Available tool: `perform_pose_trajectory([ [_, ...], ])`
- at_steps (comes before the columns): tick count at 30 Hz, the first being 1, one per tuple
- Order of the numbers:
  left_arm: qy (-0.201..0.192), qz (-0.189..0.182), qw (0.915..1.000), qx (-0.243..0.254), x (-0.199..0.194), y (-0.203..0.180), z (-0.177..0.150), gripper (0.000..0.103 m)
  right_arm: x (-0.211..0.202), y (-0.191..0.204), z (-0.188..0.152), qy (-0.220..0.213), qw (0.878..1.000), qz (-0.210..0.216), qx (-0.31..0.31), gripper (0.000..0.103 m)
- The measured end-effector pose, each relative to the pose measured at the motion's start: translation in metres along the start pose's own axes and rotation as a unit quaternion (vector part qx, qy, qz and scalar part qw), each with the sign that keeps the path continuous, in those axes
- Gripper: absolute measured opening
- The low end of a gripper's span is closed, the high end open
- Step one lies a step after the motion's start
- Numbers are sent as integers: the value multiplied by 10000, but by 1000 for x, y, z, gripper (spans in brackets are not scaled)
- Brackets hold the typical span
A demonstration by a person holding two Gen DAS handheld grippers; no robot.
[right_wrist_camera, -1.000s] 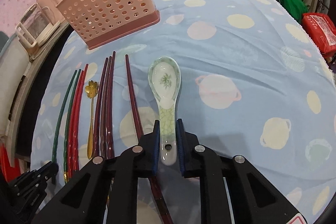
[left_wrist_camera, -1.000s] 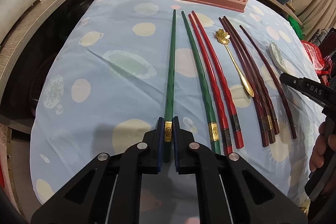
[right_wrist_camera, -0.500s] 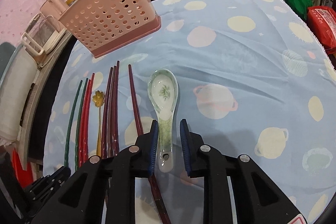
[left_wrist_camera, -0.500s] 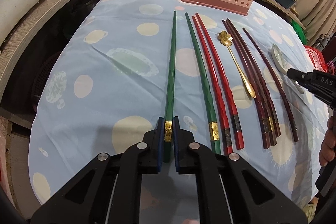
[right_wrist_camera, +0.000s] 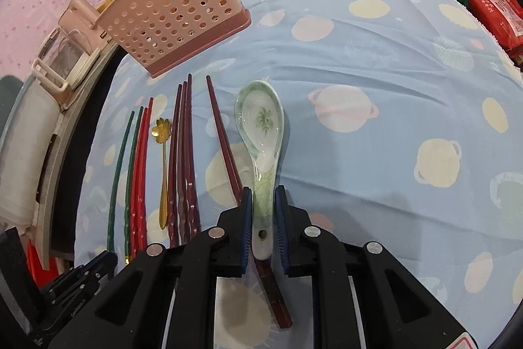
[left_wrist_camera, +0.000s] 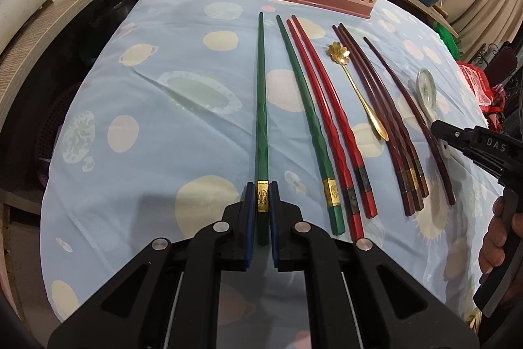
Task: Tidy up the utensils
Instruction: 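Lift spoon with right gripper while left gripper lifts green chopstick toward pink basket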
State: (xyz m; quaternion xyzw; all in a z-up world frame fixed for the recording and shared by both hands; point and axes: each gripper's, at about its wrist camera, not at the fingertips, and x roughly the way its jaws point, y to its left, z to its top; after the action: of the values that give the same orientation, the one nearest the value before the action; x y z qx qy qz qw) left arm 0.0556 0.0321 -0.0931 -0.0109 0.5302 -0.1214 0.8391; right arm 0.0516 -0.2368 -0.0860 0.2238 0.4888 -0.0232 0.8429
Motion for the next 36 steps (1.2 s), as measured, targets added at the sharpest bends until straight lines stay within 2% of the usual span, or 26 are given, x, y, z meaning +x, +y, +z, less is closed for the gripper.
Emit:
perform_pose_trajectory([
  [4,-10,-24,10000,14,0,2,-1,8,-4,-8,-4,-9,9996,114,247,20],
  [6,-29,-19,10000,-20,0,1,-1,8,-3,-12,-4,19,9996,90,256,21],
  [11,-81,87,9999,-95,0,-1,-1,8,-5,-9,-1,103,9990,387,187,22],
  [13,-108,154,9998,-110,-1,-3,-2,8,-9,-6,0,96,9987,491,104,31],
  [18,-114,194,9994,-244,-1,-4,-2,8,-12,-14,8,70,9979,618,152,32],
  [20,-99,184,9993,-302,-1,-3,-2,8,-8,-20,10,147,9975,658,219,28],
  [22,-83,163,9992,-343,-1,-2,-2,8,-3,-24,9,251,9965,746,280,13],
  [29,-16,151,9992,-381,-1,-1,0,8,1,-19,1,305,9973,659,120,11],
  [36,27,27,9988,-480,-6,1,-3,7,-23,-10,-3,2,9993,307,-223,9],
])
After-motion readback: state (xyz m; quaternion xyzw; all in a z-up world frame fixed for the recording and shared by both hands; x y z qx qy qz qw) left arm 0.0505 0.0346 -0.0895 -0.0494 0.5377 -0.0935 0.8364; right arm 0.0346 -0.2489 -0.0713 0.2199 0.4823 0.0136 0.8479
